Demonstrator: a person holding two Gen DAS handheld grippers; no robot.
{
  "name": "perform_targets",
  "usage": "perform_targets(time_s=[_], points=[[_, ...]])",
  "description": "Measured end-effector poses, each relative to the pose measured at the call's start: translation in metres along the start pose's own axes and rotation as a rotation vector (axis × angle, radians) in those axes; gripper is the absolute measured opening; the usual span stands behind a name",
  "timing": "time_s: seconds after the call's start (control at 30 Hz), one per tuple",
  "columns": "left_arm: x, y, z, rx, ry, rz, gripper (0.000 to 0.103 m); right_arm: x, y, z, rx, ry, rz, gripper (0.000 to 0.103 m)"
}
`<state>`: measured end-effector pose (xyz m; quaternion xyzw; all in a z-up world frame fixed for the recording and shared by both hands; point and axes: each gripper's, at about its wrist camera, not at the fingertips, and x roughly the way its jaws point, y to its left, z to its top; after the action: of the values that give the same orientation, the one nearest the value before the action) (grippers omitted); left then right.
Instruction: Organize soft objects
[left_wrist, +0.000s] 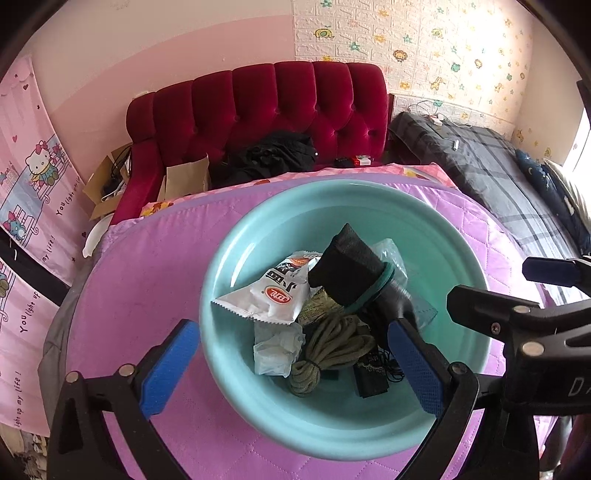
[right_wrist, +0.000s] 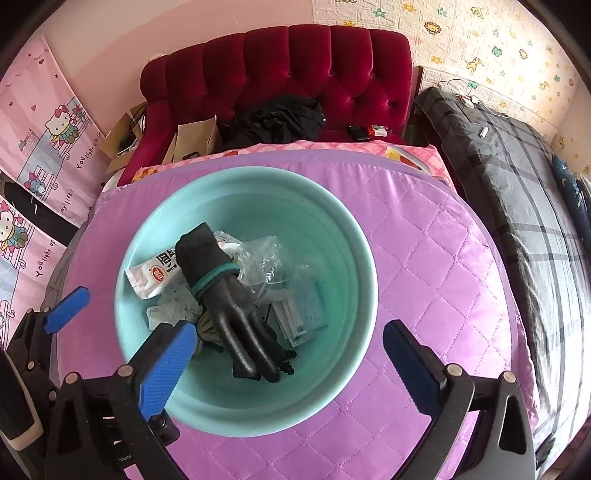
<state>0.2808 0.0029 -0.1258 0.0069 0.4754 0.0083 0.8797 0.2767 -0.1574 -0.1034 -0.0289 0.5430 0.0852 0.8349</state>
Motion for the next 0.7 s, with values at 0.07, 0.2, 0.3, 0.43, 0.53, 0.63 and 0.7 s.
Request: perform_targets(time_s=[0.07, 0.2, 0.3, 0.43, 0.53, 0.63, 0.7], points=[[-0.005, 0.000, -0.003, -0.003, 0.003, 0.008, 0.103, -0.005, -0.001, -0.004, 0.000, -0.006, 0.000, 0.103], [-0.015, 0.000, -0.009, -0.012, 0.008, 0.020, 0.103, -0.016, 0.001, -0.014, -0.014, -0.016, -0.003, 0.103], [-0.025, -0.001, -0.013, -0.023, 0.000, 0.021, 0.103, -0.026, 0.003, -0.021, -0.019, -0.026, -0.001, 0.103], [-0.040, -0.004, -0.020, -0.020, -0.018, 0.028, 0.103, -0.039, 0.005, -0.031, -0.030, -0.042, -0.001, 0.103], [-0.048, -0.008, -0.025, -0.008, -0.021, 0.029, 0.103, -0.047, 0.007, -0.038, -0.035, -0.048, 0.008, 0.103], [-0.058, -0.009, -0.031, -0.006, -0.028, 0.034, 0.103, -0.054, 0.009, -0.046, -0.048, -0.056, 0.009, 0.103], [-0.065, -0.010, -0.034, -0.007, -0.035, 0.037, 0.103, -0.059, 0.010, -0.051, -0.053, -0.060, 0.015, 0.103]])
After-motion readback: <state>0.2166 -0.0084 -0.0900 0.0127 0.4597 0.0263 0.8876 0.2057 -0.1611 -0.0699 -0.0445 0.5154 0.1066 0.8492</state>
